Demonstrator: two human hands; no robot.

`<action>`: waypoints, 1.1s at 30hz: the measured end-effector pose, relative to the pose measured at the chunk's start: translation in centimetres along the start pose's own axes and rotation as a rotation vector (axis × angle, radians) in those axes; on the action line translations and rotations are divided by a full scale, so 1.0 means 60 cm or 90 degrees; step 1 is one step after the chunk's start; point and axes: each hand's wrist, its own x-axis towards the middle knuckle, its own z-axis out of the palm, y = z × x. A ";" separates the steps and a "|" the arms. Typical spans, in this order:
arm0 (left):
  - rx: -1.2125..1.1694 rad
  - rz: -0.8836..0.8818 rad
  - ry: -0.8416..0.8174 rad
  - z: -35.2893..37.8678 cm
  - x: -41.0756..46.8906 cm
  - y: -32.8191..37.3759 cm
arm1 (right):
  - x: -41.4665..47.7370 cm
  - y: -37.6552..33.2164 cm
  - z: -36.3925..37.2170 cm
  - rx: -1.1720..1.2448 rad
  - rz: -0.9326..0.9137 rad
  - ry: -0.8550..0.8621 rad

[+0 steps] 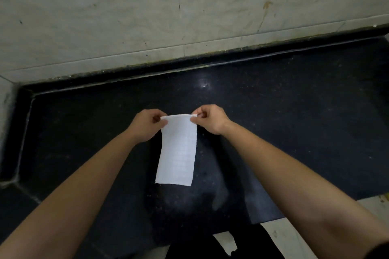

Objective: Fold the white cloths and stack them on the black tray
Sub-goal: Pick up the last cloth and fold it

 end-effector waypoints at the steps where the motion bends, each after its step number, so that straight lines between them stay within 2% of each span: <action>1: -0.004 -0.001 0.017 -0.005 0.005 -0.008 | 0.009 -0.007 0.005 -0.005 -0.010 0.004; 7: -0.014 -0.003 0.113 -0.014 0.040 -0.050 | 0.056 -0.041 0.023 -0.067 -0.078 0.070; 11: 0.019 0.077 0.190 -0.005 0.004 -0.064 | 0.024 -0.034 0.034 -0.169 -0.196 0.130; 17: 0.127 0.173 0.266 0.071 -0.109 -0.110 | -0.084 0.051 0.094 -0.253 -0.310 0.135; 24: 0.180 0.308 0.251 0.133 -0.174 -0.166 | -0.134 0.109 0.124 -0.382 -0.428 0.093; 33: 0.214 0.349 0.231 0.144 -0.188 -0.174 | -0.142 0.126 0.131 -0.424 -0.479 0.063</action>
